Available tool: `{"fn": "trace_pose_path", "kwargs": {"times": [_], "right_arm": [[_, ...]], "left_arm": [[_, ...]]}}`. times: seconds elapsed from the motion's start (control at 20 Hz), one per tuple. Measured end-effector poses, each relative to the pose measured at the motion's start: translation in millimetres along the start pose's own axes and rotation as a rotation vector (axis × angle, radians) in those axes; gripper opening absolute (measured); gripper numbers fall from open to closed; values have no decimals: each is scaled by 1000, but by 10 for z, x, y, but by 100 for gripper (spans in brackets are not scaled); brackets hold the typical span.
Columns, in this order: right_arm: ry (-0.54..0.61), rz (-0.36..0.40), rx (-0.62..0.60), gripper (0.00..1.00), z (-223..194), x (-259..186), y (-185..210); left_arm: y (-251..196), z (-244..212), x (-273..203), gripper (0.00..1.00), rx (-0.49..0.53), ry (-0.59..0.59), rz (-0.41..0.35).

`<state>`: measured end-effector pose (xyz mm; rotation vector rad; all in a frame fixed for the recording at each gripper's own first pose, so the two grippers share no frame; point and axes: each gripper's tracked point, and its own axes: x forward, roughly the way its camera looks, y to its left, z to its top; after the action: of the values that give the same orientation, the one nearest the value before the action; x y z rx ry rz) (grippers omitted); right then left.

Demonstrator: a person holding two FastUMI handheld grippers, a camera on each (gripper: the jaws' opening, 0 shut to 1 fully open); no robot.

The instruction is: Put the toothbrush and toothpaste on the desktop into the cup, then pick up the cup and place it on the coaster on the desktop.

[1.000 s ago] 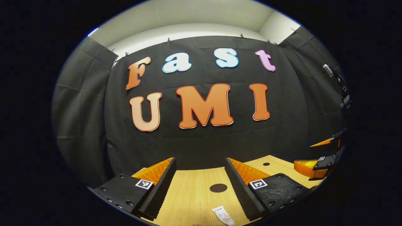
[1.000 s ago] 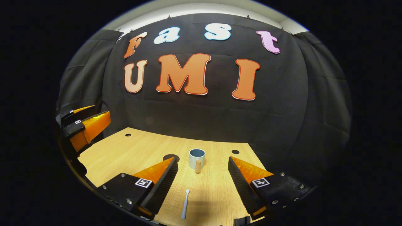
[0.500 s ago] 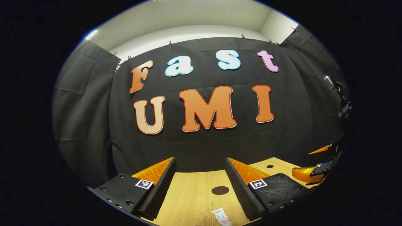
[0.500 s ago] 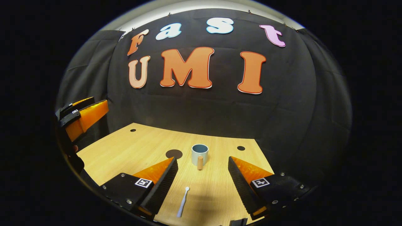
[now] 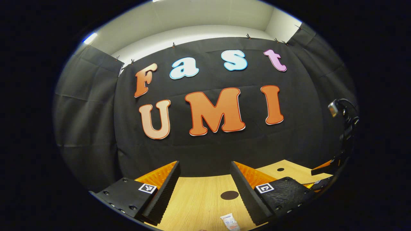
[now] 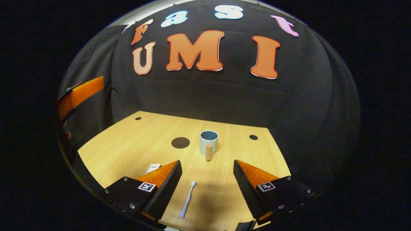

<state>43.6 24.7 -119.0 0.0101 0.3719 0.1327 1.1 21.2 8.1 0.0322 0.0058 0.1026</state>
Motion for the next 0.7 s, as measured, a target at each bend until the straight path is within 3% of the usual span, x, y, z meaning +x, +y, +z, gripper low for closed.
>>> {"fn": "trace_pose_path", "kwargs": {"times": [0.25,0.7], "right_arm": [[205,4,49,99,-525,273,246],[551,-8,67,100,-1425,507,343]], "left_arm": [[250,-122,227,96,5,14,-36],[706,-542,410,96,-32,109,36]]}}
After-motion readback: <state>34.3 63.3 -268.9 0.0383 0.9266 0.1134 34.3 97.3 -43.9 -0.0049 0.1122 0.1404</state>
